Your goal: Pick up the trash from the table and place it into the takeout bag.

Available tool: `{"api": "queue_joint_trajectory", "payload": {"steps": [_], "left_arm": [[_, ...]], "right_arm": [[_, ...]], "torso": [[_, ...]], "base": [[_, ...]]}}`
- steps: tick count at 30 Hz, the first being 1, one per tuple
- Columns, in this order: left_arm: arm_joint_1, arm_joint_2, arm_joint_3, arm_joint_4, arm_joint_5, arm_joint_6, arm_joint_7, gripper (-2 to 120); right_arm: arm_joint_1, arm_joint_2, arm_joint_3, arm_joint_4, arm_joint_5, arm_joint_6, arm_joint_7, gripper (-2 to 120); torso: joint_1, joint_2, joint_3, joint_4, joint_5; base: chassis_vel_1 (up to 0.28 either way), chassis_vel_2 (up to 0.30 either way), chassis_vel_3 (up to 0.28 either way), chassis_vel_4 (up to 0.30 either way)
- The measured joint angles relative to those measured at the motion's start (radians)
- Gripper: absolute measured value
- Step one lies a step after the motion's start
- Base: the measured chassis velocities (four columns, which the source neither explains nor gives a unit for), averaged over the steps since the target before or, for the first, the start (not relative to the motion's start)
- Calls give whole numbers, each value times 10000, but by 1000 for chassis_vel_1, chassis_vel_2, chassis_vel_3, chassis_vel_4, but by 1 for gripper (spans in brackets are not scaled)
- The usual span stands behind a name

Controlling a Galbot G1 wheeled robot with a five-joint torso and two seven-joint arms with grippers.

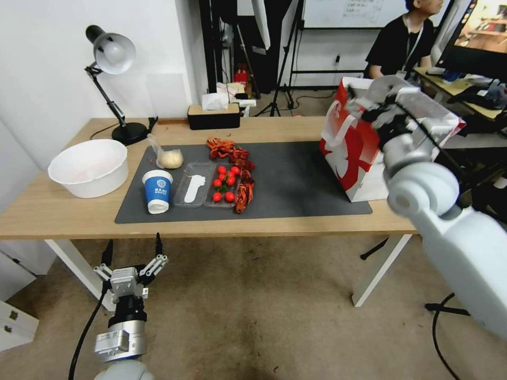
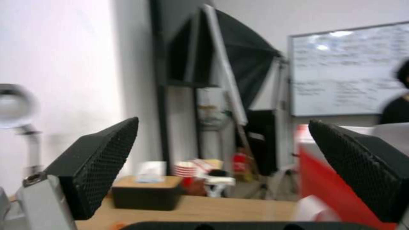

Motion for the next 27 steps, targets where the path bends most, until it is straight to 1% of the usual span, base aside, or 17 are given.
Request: {"api": "queue_joint_trajectory", "payload": {"steps": [2, 3, 4, 7, 8, 9, 10, 11, 12, 14, 15, 16, 17, 20, 21, 24, 27], "left_arm": [[20, 15, -23, -23, -8, -38, 2, 100], [37, 19, -33, -23, -19, -54, 2, 100], [37, 19, -33, -23, -19, -54, 2, 100], [87, 20, -50, -25, -47, -133, 60, 100], [87, 20, -50, -25, -47, -133, 60, 100], [93, 18, -52, -25, -55, -144, 79, 100], [86, 28, -55, -26, -78, -148, 88, 100], [70, 59, -56, -26, -89, -148, 92, 100], [70, 59, -56, -26, -89, -148, 92, 100], [15, 184, -79, -24, -123, -149, 90, 100], [-42, 339, -172, -23, -135, -144, 89, 100], [-62, 387, -215, -23, -139, -142, 89, 100], [-62, 387, -215, -23, -139, -142, 89, 100], [-69, 407, -222, -10, -166, -137, 91, 100], [-69, 407, -222, -10, -166, -137, 91, 100], [-77, 425, -109, 28, -135, -129, 97, 100], [-99, 537, -90, 28, -125, -118, 97, 100]], "right_arm": [[-824, 8, 255, 386, -329, 502, -528, 100], [-1249, 30, 400, 483, -488, 723, -725, 100], [-1249, 30, 400, 483, -488, 723, -725, 100], [-2874, 176, 1055, 674, -1078, 1392, -1296, 100], [-2874, 176, 1055, 674, -1078, 1392, -1296, 100], [-3448, 270, 1278, 702, -1269, 1588, -1458, 100], [-4139, 402, 1563, 742, -1541, 1801, -1673, 100], [-4523, 494, 1720, 759, -1691, 1945, -1793, 100], [-4523, 494, 1720, 759, -1691, 1945, -1793, 100], [-5382, 759, 2039, 779, -1998, 2275, -2005, 100], [-6264, 1114, 2354, 805, -2276, 2564, -2149, 100], [-6621, 1273, 2450, 793, -2410, 2735, -2211, 100], [-6621, 1273, 2450, 793, -2410, 2735, -2211, 100], [-7368, 1695, 2550, 560, -2773, 3198, -2332, 100], [-7368, 1695, 2550, 560, -2773, 3198, -2332, 100], [-7840, 2102, 2561, 411, -2968, 3371, -2307, 100], [-8117, 2332, 2522, 357, -3110, 3429, -2267, 100]], "torso": [[0, 1, -1, 4, -6], [-1, 1, -1, 2, -4], [-1, 1, -1, 2, -4], [0, 1, 0, 2, -6], [0, 1, 0, 2, -6], [0, 0, -1, 4, 2], [-1, 1, -1, 0, 1], [0, 1, -1, 1, -5], [0, 1, -1, 1, -5], [-1, 0, -1, -1, -2], [-1, 1, -1, 0, -4], [-1, 1, -1, -1, -4], [-1, 1, -1, -1, -4], [-1, 1, -1, 4, -2], [-1, 1, -1, 4, -2], [-1, 0, -1, 4, -5], [-1, 1, -1, 3, -4]], "base": [[0, 0, 0, 0], [0, 0, 0, 0], [0, 0, 0, 0], [0, 0, 0, 0], [0, 0, 0, 0], [0, 0, 0, 0], [0, 0, 0, 0], [0, 0, 0, 0], [0, 0, 0, 0], [0, 0, 0, 0], [0, 0, 0, 0], [0, 0, 0, 0], [0, 0, 0, 0], [0, 0, 0, 0], [0, 0, 0, 0], [0, 0, 0, 0], [0, 0, 0, 0]]}}
